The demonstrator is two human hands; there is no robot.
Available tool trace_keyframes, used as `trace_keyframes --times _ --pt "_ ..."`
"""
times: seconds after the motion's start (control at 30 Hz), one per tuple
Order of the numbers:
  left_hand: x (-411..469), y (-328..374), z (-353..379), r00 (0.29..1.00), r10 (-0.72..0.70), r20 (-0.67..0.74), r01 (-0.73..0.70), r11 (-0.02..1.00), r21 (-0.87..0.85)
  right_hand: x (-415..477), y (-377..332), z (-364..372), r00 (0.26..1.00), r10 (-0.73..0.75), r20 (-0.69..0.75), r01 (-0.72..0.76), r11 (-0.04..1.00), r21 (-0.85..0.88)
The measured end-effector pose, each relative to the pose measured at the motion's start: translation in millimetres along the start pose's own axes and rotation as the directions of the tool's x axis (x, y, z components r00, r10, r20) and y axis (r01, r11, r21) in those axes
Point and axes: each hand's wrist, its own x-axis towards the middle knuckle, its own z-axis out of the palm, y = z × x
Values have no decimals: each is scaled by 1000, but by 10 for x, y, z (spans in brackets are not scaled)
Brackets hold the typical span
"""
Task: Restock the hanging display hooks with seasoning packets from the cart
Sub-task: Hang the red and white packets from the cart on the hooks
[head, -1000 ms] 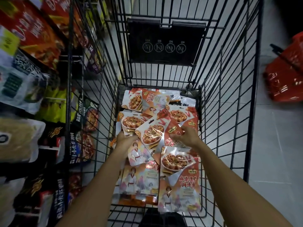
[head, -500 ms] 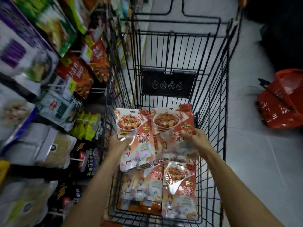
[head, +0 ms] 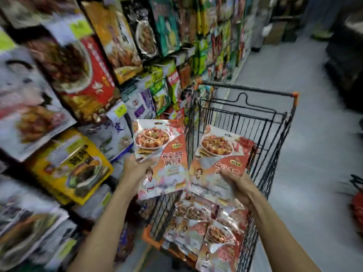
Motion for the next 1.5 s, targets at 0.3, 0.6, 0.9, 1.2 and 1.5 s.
trace_keyframes --times 0.3,0.6,0.9,1.2,1.5 --pt "-1581 1068 -1355 925 242 -294 -243 969 36 -747 -348 1374 946 -119 302 194 953 -231" --pt "-3502 1576 -2895 648 411 -641 -319 911 261 -1847 188 3202 692 -84 717 414 860 -299" --pt "-5422 1358 -4374 391 414 -822 -219 909 354 -3296 1670 4591 468 77 880 411 863 -295" --pt "-6456 1293 -5472 242 393 -887 -211 914 347 -4234 2697 5561 343 224 912 399 845 -357" --pt "-6608 1200 -5848 196 381 -904 -168 921 352 -4640 2873 6187 315 256 914 403 836 -373"
